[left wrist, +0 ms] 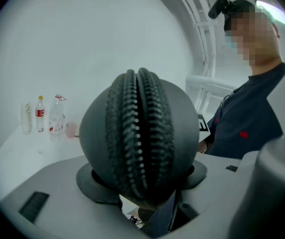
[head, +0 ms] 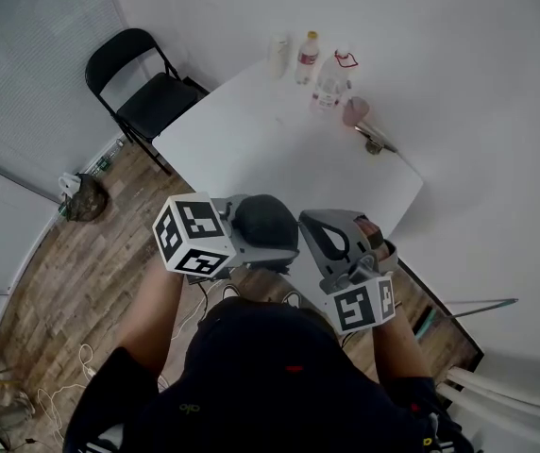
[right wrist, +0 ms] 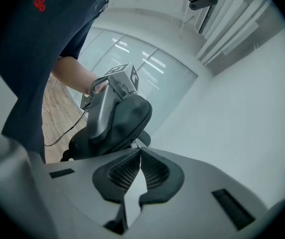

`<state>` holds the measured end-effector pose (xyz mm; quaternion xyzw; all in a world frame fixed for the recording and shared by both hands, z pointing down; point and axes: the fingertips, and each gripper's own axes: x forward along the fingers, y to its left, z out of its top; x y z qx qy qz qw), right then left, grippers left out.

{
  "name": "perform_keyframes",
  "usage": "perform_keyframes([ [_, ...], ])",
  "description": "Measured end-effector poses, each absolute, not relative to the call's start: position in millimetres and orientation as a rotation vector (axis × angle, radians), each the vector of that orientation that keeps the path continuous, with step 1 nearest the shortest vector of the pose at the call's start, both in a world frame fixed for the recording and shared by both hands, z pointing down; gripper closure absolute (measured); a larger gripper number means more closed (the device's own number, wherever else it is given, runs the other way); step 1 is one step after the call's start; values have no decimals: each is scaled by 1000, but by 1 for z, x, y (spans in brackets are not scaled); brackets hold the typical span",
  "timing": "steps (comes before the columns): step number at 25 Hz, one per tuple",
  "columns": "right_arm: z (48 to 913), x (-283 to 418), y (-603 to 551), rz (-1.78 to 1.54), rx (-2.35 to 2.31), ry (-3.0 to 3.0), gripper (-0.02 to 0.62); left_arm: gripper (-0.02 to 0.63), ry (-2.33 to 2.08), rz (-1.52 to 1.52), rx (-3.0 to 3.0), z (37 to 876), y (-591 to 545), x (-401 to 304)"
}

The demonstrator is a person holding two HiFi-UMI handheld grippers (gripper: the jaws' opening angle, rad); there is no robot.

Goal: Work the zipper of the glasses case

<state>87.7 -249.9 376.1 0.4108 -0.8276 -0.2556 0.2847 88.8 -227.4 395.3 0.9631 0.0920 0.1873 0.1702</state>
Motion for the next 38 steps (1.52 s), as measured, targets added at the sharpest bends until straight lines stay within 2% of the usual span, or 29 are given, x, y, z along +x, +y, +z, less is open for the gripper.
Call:
perform_keyframes([
  [21,402,88,-252,-709,992,-2146,575,321,339,1116,2698,491,-204,94],
  [29,378,103,-246,-401,1109,-2514,574,322,298,832,2816,458,-208,94],
  [34,361,119,-243,88,1203,-2868,574,322,88,850,2970,452,-229,91],
  [35,358,117,-240,176,1145,-2948,562,322,17,887,3020,453,-235,90],
  [37,354,106,-232,295,1008,-3049,417,324,-88,963,3105,452,-246,88],
  [38,353,100,-231,323,968,-3063,410,324,-120,982,3143,450,-249,88],
])
